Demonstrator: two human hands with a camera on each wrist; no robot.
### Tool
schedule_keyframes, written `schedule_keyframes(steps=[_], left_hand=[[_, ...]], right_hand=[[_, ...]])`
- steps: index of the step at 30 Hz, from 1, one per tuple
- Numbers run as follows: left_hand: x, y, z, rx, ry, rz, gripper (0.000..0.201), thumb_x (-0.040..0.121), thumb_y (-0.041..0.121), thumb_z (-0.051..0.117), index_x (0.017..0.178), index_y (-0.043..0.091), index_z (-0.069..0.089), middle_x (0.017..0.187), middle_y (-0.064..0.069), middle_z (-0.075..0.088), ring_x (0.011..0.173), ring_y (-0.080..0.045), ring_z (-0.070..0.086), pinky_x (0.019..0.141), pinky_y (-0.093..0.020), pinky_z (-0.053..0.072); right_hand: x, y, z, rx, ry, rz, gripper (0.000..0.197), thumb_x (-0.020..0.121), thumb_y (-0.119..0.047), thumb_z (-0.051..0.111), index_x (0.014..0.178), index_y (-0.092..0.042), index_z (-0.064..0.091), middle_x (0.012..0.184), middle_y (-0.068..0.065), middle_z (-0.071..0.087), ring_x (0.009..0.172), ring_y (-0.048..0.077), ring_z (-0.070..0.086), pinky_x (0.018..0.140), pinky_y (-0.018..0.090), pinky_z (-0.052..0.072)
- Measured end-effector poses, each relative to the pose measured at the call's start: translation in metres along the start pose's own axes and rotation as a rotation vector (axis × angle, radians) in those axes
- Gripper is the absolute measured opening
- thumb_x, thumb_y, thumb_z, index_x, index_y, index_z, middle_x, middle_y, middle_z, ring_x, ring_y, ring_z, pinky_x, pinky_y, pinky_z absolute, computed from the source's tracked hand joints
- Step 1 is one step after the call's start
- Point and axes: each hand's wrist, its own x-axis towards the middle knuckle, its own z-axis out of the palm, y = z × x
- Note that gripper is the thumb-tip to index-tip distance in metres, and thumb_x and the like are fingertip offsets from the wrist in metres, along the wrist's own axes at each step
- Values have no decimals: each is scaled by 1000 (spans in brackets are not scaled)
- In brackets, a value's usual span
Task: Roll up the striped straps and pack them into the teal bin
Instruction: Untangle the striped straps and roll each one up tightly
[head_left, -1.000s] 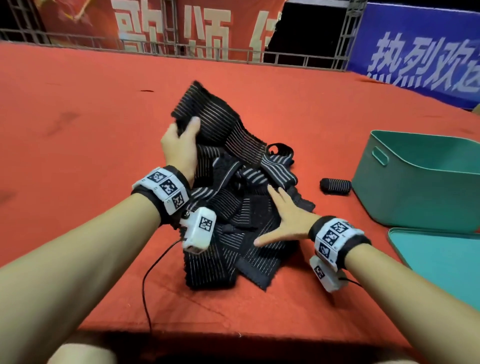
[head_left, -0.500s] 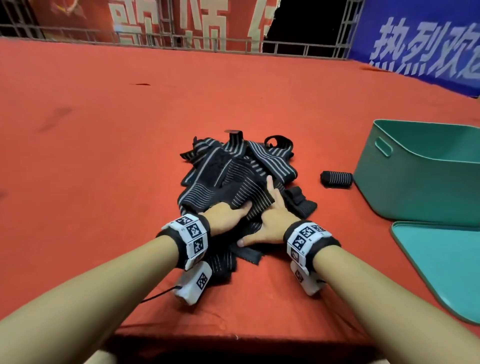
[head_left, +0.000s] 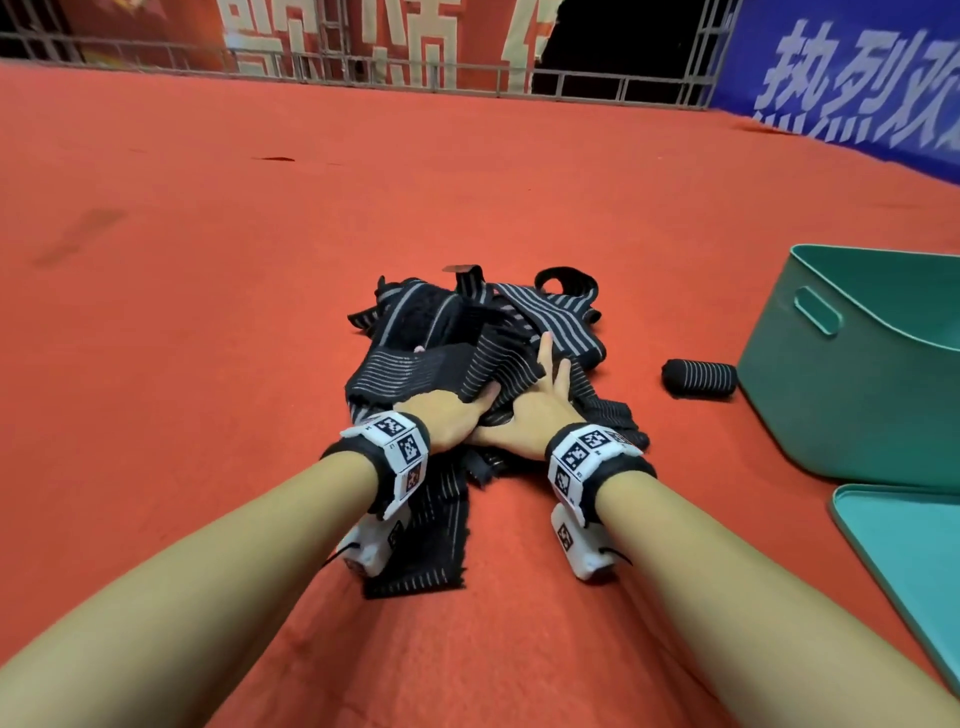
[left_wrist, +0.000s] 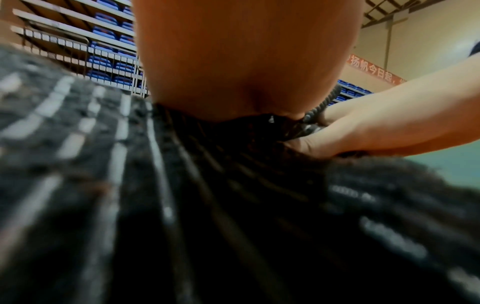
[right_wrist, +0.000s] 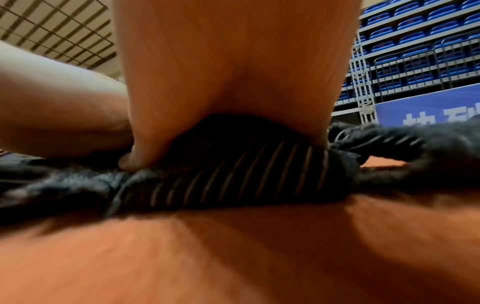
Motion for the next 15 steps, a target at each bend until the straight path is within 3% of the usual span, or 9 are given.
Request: schedule_keyframes(steps=[1,3,5,7,9,12,15], left_hand=[[7,1,-4,23,21,7,106,73,91,7,150,28,47,153,-7,51,139,-30,47,119,-47,29],[15,2,-11,105,56,19,86,90,82,18,149,27,47,150,-8,54,136,-32,51,115,-45,35],[13,4,-14,193,110,39,74,98,72,22,145,23,51,143,-9,60,129,-33,56,110,-43,40],[2,8,-16,271,144,70,70,101,68,24,136,18,57,130,-11,67,119,-34,61,102,-41,45],[-10,11,-20,355,169,70,61,104,61,32,125,12,62,121,-15,69,111,-35,63,93,-39,46],[-26,13,-40,283,260,51,44,99,46,51,114,8,67,113,-18,70,102,-38,65,81,-36,49],[-45,23,-69,77,356,194,54,76,59,55,110,19,68,106,-8,73,94,-32,68,80,-40,57]], right_hand=[[0,-5,-8,11,-10,30,126,53,-95,61,161,-43,19,164,-5,-37,151,38,-31,121,70,9],[-5,-16,-23,62,-49,94,120,64,-81,73,162,-32,24,161,-3,-42,152,39,-26,122,67,10],[-11,-20,-31,125,-51,109,133,61,-75,81,164,-36,5,162,-3,-39,153,39,-24,121,69,10],[-15,-18,-31,197,-42,101,156,47,-78,84,160,-39,-16,164,-7,-35,154,35,-24,120,71,9],[-25,-17,-33,244,-34,94,166,40,-81,83,158,-35,-24,167,-8,-29,155,29,-22,122,69,5],[-52,-21,-46,355,100,23,162,51,-77,85,158,-27,-25,171,-2,-15,158,20,-12,127,55,4],[-73,-25,-66,573,311,-135,145,62,-68,86,161,-31,-13,172,-1,2,157,11,4,128,39,12]])
